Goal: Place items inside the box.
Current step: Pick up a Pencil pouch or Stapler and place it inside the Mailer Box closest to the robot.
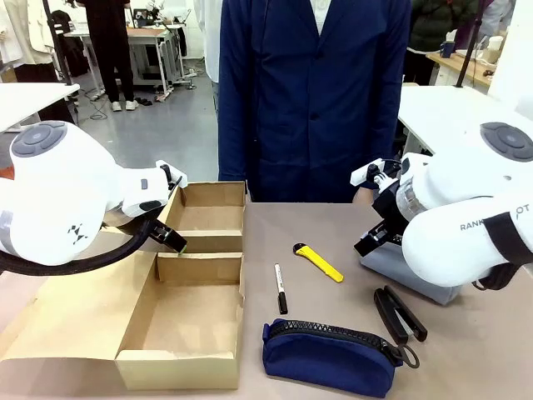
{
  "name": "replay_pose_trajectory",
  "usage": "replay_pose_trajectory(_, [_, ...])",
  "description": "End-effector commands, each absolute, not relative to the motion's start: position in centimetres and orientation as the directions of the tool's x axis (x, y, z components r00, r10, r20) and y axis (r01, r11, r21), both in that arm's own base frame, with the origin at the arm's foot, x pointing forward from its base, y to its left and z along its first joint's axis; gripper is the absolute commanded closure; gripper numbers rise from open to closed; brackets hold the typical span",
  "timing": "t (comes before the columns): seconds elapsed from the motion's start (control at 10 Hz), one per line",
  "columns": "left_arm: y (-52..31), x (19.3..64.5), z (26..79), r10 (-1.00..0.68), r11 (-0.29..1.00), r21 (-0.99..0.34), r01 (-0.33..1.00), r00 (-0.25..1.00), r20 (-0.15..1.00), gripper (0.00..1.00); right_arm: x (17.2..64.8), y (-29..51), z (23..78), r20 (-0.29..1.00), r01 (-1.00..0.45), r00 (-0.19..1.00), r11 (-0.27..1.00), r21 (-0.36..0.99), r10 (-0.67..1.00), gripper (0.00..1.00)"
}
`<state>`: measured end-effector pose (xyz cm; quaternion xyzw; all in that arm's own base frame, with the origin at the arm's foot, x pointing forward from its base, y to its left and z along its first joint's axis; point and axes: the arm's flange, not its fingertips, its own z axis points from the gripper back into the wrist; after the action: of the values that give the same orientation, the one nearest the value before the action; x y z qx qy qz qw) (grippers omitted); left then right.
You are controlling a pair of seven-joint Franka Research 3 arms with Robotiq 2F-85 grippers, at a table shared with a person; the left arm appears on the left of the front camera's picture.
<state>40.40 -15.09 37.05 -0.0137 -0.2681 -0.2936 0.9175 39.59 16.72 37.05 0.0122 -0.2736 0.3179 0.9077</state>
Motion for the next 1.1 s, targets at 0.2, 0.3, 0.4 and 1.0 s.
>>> replay_pose_trajectory(0.2, [-15.1,40.4,37.0,-0.531,0.827,0.132,0.546,0.684,0.5,0.0,39.6,16.7,37.1,0.505,-0.583,0.649,0.798,-0.151,0.569,0.0])
replay_pose_trajectory(0.3, [-15.1,40.4,37.0,-0.531,0.827,0.132,0.546,0.684,0.5,0.0,39.6,16.7,37.1,0.505,-0.583,0.649,0.798,-0.151,0.569,0.0])
replay_pose_trajectory(0.4, [-15.1,40.4,37.0,-0.531,0.827,0.132,0.546,0.684,0.5,0.0,39.6,16.7,37.1,0.505,-0.584,0.648,0.798,-0.152,0.57,0.0])
replay_pose_trajectory(1.0, [-13.2,33.7,51.6,-0.346,0.858,-0.146,0.492,0.764,0.544,0.0,33.8,9.3,52.2,0.54,-0.543,0.764,0.804,0.243,0.353,0.0])
